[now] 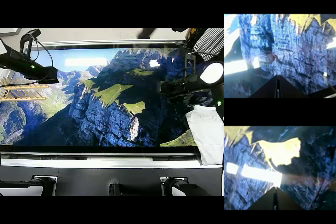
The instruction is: Fold the clothes and pants, and hang the long-sleeved shirts on hangers.
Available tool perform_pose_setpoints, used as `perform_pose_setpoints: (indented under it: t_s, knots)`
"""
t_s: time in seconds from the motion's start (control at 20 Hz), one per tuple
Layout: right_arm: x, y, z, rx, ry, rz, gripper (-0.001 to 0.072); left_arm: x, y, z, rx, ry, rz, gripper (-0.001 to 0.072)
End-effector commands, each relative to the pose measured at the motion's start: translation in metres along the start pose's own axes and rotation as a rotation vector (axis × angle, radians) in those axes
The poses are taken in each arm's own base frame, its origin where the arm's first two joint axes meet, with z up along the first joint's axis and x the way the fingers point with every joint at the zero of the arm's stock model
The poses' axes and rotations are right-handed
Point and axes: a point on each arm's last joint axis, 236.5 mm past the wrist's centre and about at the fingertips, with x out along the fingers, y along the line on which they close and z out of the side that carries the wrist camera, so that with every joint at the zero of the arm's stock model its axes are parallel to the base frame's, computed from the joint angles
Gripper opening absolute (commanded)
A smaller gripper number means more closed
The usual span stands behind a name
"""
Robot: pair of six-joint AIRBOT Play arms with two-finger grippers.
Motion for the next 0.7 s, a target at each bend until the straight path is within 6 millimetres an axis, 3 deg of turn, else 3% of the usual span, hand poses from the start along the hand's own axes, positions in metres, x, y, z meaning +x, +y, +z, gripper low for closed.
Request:
perform_pose_setpoints:
  t_s: [0.0,0.15,0.65]
  knots:
    - [0.001,0.005,-0.004,-0.034,0.015,-0.008,0.0033,-0.001,0.0,-0.004,0.004,0.012,0.007,0.0025]
    - [0.001,0.003,-0.014,-0.029,0.055,-0.016,0.0033,0.0,0.0,-0.004,0.002,0.016,0.007,0.0025]
    - [0.001,0.003,-0.014,-0.028,0.055,-0.016,0.0033,0.025,0.007,-0.005,-0.011,0.068,0.005,0.0025]
